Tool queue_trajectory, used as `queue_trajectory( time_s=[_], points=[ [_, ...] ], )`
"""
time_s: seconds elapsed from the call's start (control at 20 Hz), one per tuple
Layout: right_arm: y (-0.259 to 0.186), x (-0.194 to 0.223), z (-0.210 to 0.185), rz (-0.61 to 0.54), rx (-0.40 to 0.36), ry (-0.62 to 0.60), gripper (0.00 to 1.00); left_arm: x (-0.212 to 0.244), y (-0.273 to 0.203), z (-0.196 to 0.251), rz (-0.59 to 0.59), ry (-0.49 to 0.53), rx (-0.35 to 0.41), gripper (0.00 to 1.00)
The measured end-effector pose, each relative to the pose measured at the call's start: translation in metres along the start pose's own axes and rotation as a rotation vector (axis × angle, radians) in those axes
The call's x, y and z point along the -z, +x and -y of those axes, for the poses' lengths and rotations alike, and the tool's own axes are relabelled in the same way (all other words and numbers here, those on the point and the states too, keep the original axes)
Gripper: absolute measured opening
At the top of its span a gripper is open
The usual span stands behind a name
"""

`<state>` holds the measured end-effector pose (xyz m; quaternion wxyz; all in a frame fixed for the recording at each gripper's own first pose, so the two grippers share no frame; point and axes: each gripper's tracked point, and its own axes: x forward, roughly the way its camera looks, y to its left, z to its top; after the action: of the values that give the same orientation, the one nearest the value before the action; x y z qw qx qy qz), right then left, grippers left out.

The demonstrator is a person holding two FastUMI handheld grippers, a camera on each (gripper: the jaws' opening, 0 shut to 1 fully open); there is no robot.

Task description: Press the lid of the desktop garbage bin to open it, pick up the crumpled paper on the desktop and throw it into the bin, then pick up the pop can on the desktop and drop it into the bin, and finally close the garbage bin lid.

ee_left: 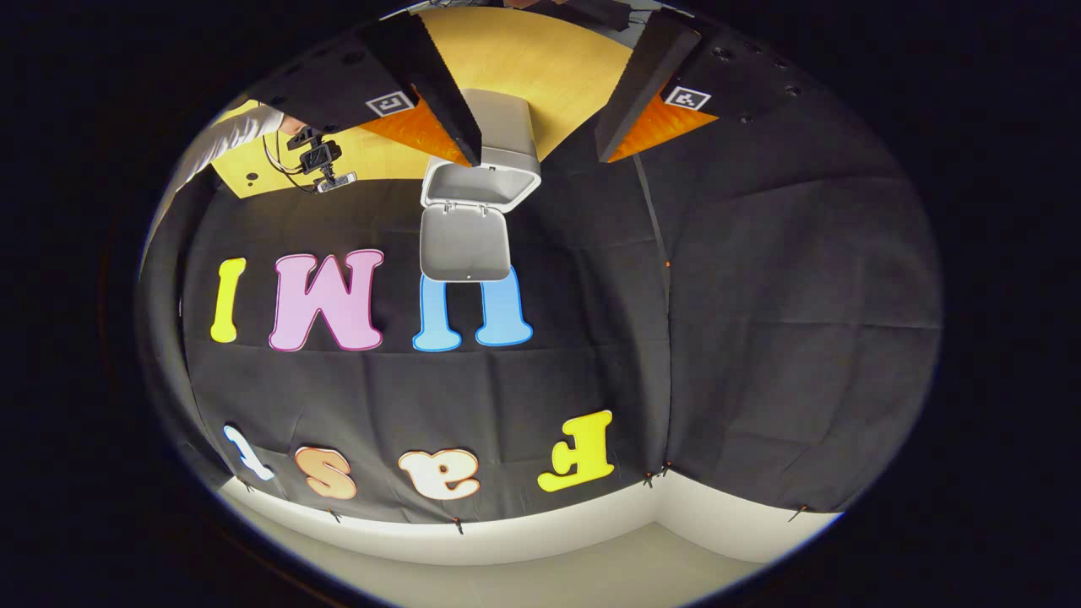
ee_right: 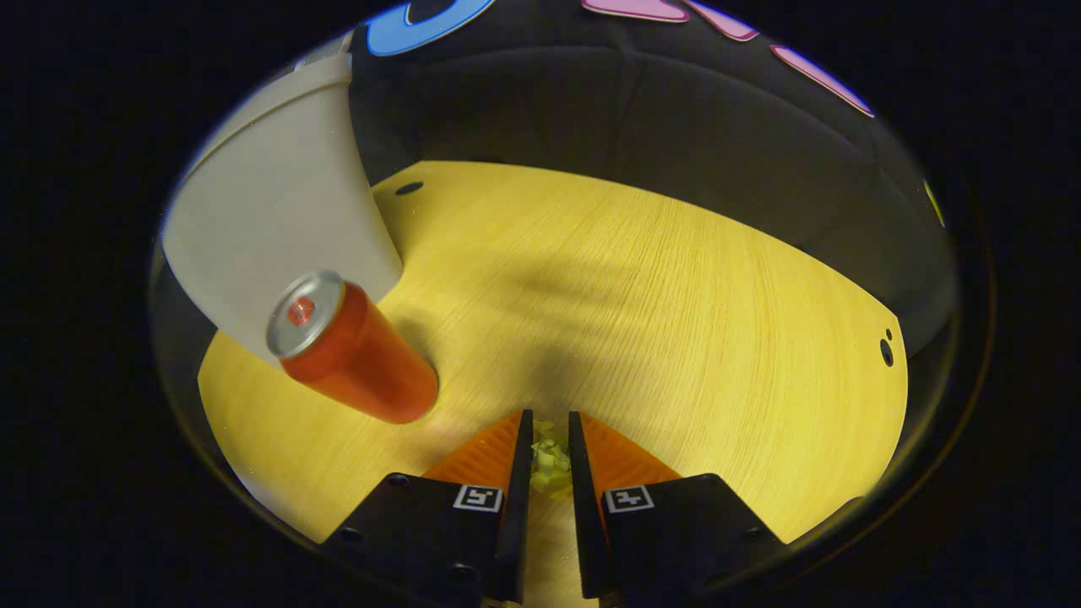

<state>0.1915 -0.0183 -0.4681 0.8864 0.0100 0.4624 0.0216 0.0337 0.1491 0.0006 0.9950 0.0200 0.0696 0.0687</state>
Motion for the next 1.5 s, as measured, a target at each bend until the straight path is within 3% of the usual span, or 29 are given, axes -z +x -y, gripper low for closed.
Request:
queue_trajectory(
  time_s=[0.25, 0.45, 0.7, 0.95, 1.2, 1.5],
  points=[
    [-0.073, -0.103, -0.016, 0.267, -0.032, -0.031, 0.29, 0.002, 0.004, 0.004, 0.0, 0.01, 0.008, 0.91],
    [-0.141, -0.211, -0.06, 0.491, -0.128, -0.082, 0.28, -0.003, 0.012, 0.012, 0.019, -0.004, 0.04, 0.91],
    [-0.224, -0.272, -0.121, 0.669, -0.285, -0.173, 0.28, 0.002, 0.02, 0.013, 0.011, -0.035, 0.042, 0.91],
    [-0.261, -0.315, -0.216, 0.763, -0.439, -0.254, 0.28, 0.01, 0.02, 0.001, -0.007, -0.051, 0.004, 0.92],
    [-0.249, -0.336, -0.287, 0.764, -0.502, -0.347, 0.28, 0.008, 0.005, -0.017, -0.001, -0.043, -0.044, 0.92],
    [-0.182, -0.31, -0.308, 0.56, -0.475, -0.415, 0.28, 0.024, -0.003, -0.026, -0.024, -0.056, -0.057, 0.92]
  ],
)
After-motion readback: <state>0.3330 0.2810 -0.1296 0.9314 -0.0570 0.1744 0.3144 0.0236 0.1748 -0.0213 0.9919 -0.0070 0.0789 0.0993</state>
